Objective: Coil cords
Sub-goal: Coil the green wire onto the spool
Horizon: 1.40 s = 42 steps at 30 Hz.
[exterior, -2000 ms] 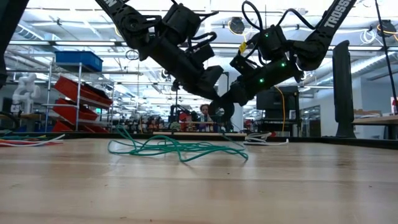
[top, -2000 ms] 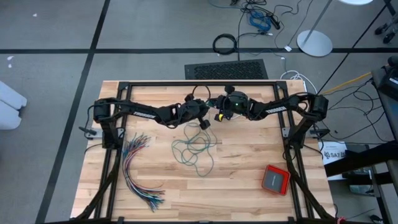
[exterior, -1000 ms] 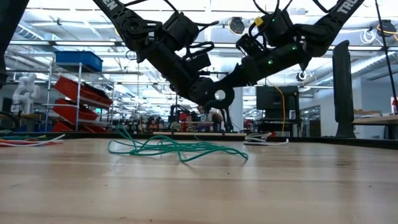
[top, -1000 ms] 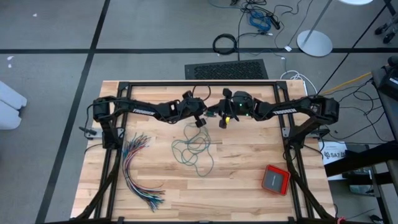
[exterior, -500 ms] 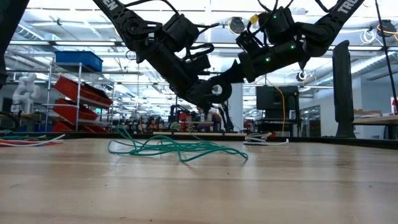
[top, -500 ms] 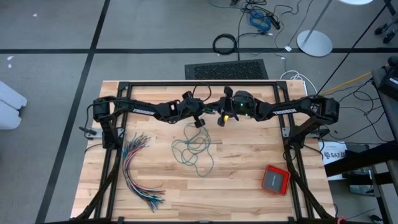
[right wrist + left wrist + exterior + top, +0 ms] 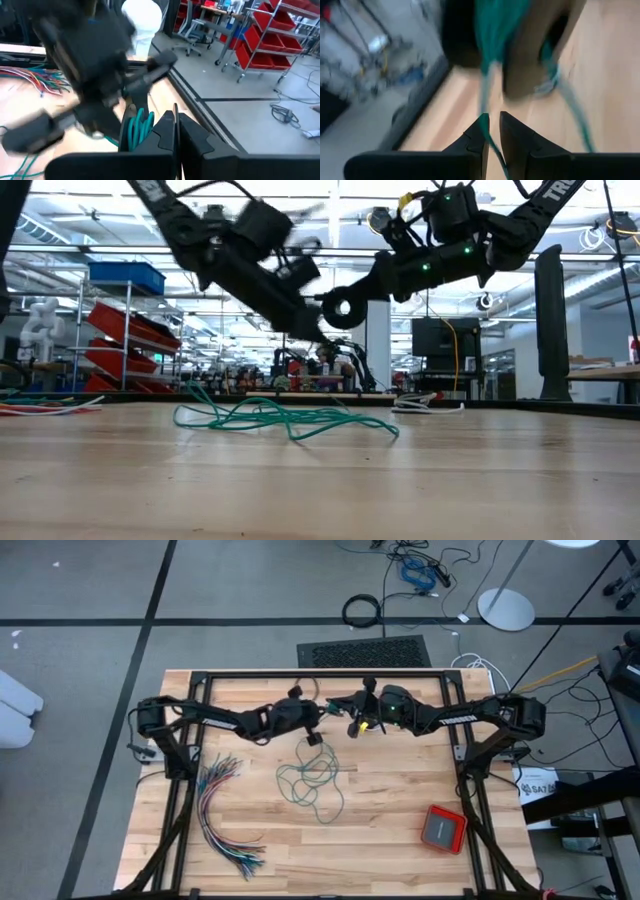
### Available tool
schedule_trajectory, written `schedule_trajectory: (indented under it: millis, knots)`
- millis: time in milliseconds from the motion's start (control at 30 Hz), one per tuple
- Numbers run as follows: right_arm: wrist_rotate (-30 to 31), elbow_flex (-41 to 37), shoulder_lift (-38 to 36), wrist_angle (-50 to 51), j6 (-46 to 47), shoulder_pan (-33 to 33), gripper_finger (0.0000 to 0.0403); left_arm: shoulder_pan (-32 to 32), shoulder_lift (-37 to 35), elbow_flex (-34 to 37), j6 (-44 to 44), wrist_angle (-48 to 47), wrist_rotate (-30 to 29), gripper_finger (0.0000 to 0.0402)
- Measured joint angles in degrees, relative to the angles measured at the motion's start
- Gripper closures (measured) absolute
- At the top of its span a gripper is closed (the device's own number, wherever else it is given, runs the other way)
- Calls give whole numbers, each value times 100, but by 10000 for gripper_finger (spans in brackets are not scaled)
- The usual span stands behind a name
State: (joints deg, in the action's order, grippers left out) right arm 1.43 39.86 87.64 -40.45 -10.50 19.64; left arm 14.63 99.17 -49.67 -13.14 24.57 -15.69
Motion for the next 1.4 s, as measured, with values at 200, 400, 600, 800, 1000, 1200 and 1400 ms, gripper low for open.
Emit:
schedule_trajectory:
  millis: [200,400,600,800,1000,1200,1400]
  knots:
    - [-15,0,0,-472,-50,2,403,71,-754,700,-238,749,213,349]
    - [-366,-2,0,-958,-107,-41,403,114,-945,1146,227,801,330,349]
    - [-472,-2,0,-1081,-229,-292,403,79,-910,1861,654,2057,608,349]
    - [-480,-1,0,-1380,-345,-521,403,61,-910,2487,813,3337,539,349]
    - [-444,-2,0,-1419,-333,-514,403,-23,-913,2658,882,3461,504,349]
    - [-442,-2,0,-1330,-349,-514,403,-250,-913,2658,980,3299,499,349]
    - [-442,-2,0,-1193,-365,-514,403,-341,-913,2656,981,3145,445,349]
